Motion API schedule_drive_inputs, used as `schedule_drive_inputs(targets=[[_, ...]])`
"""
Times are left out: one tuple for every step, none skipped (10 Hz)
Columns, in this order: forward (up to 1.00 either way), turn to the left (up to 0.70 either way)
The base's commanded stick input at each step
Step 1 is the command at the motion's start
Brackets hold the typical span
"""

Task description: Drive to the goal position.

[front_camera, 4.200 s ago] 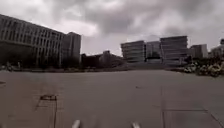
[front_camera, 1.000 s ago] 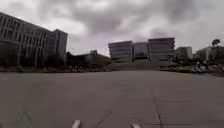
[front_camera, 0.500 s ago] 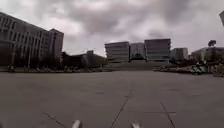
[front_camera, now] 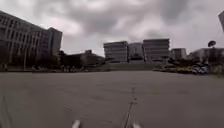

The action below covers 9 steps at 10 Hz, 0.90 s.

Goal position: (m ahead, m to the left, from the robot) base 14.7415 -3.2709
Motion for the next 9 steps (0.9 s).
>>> schedule_drive_inputs(targets=[[1.00,-0.20],[1.00,-0.01],[1.00,-0.16],[1.00,-0.20],[1.00,-0.21],[1.00,-0.21],[1.00,-0.21],[1.00,-0.21],[1.00,-0.21]])
